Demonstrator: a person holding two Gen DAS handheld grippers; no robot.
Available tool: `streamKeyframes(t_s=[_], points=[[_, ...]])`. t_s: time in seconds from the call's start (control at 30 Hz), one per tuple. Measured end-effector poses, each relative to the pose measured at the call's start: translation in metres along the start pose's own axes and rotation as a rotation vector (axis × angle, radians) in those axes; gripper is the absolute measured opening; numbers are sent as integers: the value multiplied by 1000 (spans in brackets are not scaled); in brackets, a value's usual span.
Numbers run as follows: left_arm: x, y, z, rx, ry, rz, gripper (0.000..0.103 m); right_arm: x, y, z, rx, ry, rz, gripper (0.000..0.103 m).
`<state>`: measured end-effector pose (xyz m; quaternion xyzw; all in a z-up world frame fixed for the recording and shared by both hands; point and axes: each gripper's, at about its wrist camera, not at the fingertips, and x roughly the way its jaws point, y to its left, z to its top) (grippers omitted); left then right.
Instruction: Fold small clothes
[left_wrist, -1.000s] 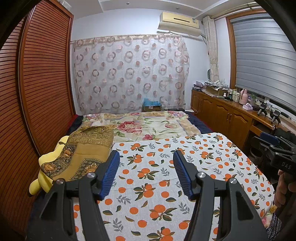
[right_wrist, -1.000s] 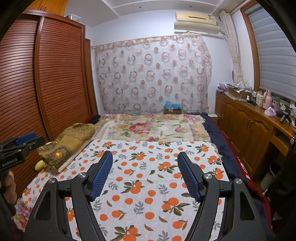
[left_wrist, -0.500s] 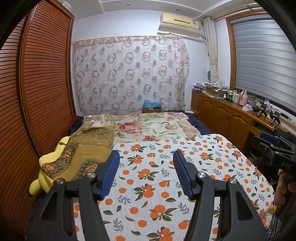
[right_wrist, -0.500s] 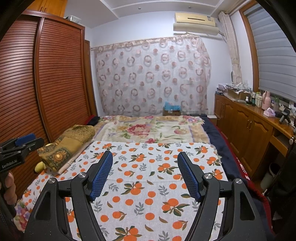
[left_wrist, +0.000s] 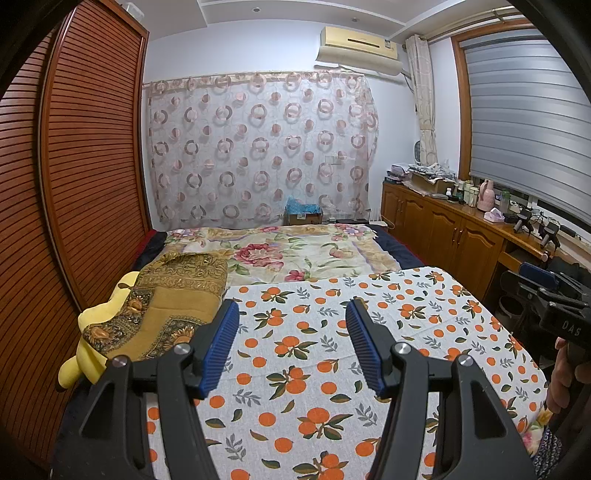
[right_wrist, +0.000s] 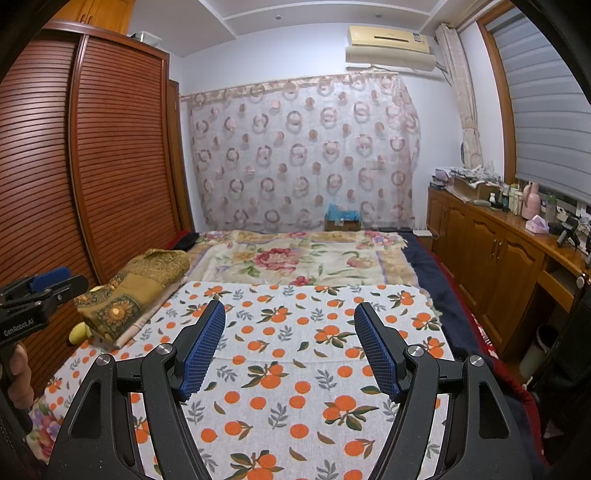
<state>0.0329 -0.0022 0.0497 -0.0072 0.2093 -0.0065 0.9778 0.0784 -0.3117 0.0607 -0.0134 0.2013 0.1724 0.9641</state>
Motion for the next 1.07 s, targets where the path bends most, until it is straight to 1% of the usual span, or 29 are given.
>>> streamKeyframes(t_s=[1.07], points=[[-2,-2,0,0,-3,0,60,1,-1,-2,1,-2,2,74]])
